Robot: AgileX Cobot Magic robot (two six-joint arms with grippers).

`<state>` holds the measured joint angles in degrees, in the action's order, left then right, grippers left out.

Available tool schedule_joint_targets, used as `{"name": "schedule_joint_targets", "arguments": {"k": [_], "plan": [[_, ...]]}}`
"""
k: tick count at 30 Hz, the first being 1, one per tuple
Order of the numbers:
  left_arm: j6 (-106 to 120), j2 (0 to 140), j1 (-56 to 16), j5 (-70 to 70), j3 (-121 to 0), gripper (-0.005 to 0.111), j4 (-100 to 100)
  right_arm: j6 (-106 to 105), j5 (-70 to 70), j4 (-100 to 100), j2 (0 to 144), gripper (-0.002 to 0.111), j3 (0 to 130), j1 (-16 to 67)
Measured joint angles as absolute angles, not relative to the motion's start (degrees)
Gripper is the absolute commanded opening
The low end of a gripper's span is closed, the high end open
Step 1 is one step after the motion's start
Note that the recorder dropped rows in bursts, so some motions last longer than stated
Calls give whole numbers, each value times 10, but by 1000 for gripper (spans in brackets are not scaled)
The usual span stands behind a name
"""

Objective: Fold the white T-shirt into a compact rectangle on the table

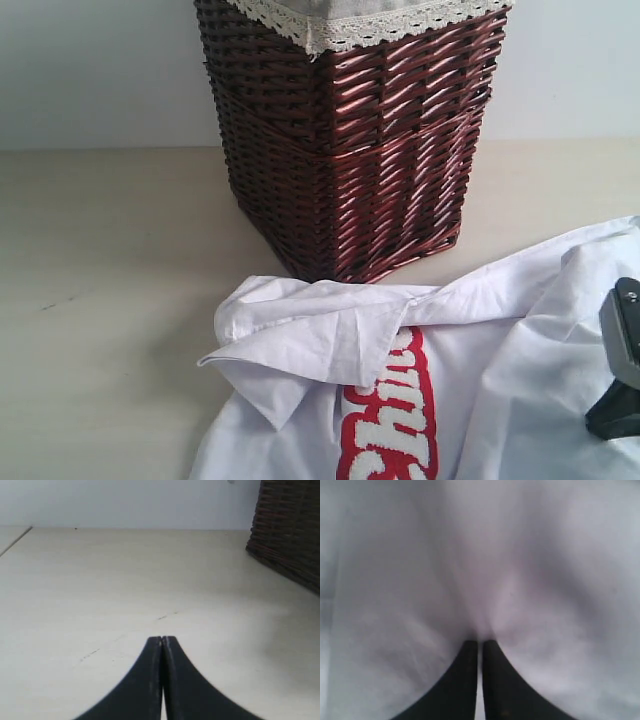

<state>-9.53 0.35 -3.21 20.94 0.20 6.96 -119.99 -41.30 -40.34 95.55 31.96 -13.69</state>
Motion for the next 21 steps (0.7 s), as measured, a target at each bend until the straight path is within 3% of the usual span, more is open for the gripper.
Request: {"name": "schedule_joint_targets", "arguments": {"k": [6,13,21], "plan": [[-95,3,-32,209,2,0,70,-1201,-390,-456,973,7,320,-65],[-95,3,-32,209,2,0,70,-1190,-365,-526,888,39,319,-55],[-95,3,-32,209,2,0,70,-994,-561,-231,772,44,312,-54]]}}
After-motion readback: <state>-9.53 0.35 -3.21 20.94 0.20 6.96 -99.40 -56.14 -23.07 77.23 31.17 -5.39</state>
